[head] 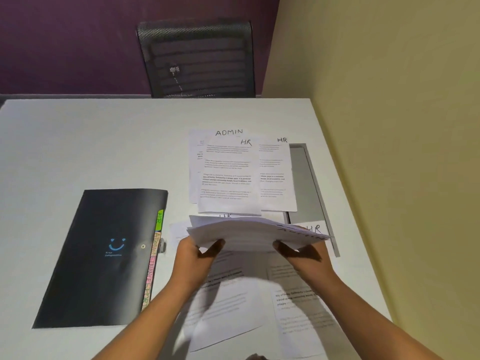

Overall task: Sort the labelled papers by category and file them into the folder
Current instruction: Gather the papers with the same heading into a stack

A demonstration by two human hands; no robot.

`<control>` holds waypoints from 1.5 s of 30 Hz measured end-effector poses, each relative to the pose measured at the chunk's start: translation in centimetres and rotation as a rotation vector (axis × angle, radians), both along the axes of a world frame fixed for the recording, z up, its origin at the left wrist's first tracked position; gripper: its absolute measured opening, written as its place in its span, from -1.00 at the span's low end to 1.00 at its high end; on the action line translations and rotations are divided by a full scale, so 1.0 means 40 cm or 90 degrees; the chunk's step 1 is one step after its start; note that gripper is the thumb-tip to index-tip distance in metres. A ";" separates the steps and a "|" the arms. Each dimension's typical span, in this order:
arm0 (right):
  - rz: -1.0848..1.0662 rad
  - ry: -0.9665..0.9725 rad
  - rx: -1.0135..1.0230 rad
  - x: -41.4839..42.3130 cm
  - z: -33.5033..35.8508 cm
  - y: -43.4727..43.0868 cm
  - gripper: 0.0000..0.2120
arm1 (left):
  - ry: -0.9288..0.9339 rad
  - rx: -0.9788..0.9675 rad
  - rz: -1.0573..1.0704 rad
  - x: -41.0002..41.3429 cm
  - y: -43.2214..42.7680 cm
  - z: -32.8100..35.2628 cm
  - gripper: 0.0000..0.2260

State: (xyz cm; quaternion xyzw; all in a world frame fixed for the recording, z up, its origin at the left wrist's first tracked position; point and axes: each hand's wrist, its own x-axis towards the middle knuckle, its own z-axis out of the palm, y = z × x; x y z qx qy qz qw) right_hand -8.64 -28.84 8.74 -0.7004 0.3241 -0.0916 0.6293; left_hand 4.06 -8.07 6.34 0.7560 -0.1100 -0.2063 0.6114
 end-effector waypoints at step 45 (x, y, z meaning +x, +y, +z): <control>-0.111 0.232 -0.004 0.098 -0.234 -0.135 -0.84 | -0.007 0.338 0.070 0.512 -0.164 -0.152 -0.55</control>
